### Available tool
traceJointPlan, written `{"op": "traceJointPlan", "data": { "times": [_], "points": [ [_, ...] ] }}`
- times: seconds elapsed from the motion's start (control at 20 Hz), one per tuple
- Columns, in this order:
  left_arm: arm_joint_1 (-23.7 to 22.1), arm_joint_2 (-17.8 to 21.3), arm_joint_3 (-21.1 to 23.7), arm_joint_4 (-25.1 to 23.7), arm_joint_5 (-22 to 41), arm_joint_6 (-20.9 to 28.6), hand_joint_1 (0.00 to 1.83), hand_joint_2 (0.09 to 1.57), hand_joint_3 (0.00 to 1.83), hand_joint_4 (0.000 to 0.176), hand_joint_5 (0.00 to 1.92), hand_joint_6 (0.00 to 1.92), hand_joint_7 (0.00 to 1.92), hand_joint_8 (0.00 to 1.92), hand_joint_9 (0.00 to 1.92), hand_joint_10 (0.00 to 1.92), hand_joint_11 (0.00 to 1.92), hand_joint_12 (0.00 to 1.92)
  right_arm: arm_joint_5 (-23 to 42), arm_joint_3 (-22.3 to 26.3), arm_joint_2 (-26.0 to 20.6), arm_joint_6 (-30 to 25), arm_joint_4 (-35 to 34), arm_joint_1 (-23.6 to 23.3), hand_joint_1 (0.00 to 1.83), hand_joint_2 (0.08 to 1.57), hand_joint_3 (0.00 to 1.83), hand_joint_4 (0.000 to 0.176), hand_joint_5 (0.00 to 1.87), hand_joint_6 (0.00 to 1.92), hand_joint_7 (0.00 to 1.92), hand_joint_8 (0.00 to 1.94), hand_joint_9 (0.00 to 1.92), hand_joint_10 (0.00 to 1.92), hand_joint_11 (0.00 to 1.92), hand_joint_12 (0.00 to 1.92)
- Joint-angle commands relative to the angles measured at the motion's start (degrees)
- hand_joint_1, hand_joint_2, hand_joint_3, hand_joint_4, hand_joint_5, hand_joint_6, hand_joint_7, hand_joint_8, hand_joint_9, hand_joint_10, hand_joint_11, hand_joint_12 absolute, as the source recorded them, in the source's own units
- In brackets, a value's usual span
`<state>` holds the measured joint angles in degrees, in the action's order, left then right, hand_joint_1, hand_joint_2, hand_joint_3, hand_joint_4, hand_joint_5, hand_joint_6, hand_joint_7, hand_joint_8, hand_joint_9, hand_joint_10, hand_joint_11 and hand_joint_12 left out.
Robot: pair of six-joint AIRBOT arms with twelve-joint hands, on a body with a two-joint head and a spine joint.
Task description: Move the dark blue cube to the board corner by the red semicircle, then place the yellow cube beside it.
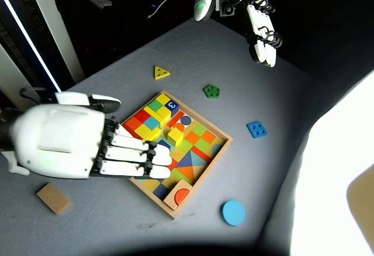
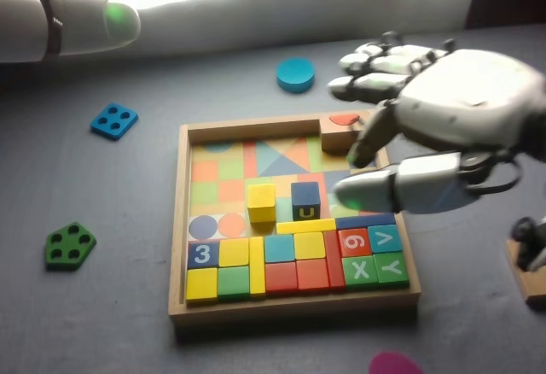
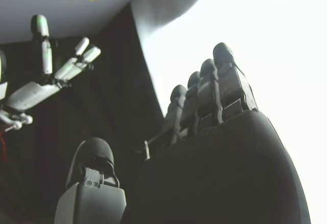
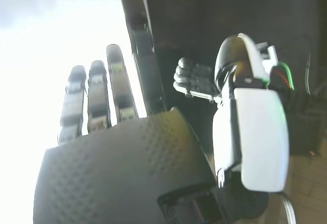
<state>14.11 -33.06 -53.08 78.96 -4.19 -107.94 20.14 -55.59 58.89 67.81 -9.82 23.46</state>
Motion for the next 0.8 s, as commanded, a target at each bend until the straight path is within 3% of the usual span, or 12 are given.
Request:
{"op": "traceJointPlan", "data": {
  "times": [0.0,0.15,0.2,0.3,0.35,0.45,0.65,0.75],
  "points": [
    [-0.35,0.04,-0.15,0.90,0.89,0.61,0.00,1.18,0.00,0.054,0.00,0.00,0.00,0.00,0.00,0.00,0.00,0.24,6.35,-0.38,0.44,0.23,0.18,-1.07,0.00,1.15,0.00,0.000,0.93,0.05,0.17,0.00,0.00,0.00,0.00,0.00],
    [-0.36,0.04,-0.28,0.90,0.60,1.20,0.00,1.19,0.00,0.034,0.00,0.00,0.00,0.00,0.00,0.00,0.00,0.12,7.06,-2.47,4.24,2.31,0.13,-1.09,0.00,1.15,0.00,0.000,0.92,0.03,0.17,0.00,0.00,0.00,0.00,0.00],
    [-0.36,0.03,-0.34,0.90,0.32,1.20,0.00,1.18,0.00,0.022,0.00,0.00,0.03,0.00,0.02,0.00,0.00,0.18,7.51,-3.41,5.52,2.35,0.00,-1.06,0.00,1.15,0.00,0.000,0.91,0.03,0.17,0.00,0.00,0.00,0.00,0.00],
    [-0.36,0.01,-0.37,0.89,0.07,1.19,0.00,1.18,0.00,0.025,0.01,0.00,0.01,0.00,0.01,0.00,0.00,0.20,7.64,-5.31,7.57,2.63,-1.04,-1.07,0.00,1.16,0.01,0.000,0.93,0.03,0.18,0.01,0.00,0.00,0.00,0.00],
    [-0.36,0.01,-0.34,0.89,0.00,1.16,0.00,1.18,0.00,0.041,0.01,0.00,0.02,0.00,0.02,0.00,0.00,0.23,7.85,-6.27,8.55,2.66,-1.23,-1.10,0.00,1.16,0.01,0.000,0.92,0.03,0.18,0.00,0.00,0.00,0.00,0.00],
    [-0.39,0.00,-0.30,0.89,-0.06,0.95,0.00,1.16,0.00,0.057,0.01,0.00,0.01,0.00,0.02,0.00,0.00,0.29,7.94,-7.62,10.00,2.78,-1.24,-0.91,0.00,1.16,0.01,0.000,0.90,0.02,0.17,0.00,0.00,0.00,0.00,0.00],
    [-0.41,-0.01,-0.30,0.90,-0.04,0.96,0.00,1.15,0.00,0.054,0.04,0.00,0.01,0.00,0.01,0.00,0.00,0.28,8.19,-8.19,11.14,3.67,-1.24,0.26,0.00,1.15,0.00,0.000,0.92,0.02,0.17,0.00,0.00,0.00,0.00,0.00],
    [-0.43,-0.03,-0.39,0.90,-0.03,0.96,0.00,1.16,0.00,0.041,0.03,0.00,0.01,0.00,0.01,0.00,0.00,0.25,8.75,-8.38,11.46,4.00,-1.24,0.70,0.00,1.16,0.00,0.000,0.91,0.02,0.14,0.00,0.00,0.00,0.00,0.00]
  ]
}}
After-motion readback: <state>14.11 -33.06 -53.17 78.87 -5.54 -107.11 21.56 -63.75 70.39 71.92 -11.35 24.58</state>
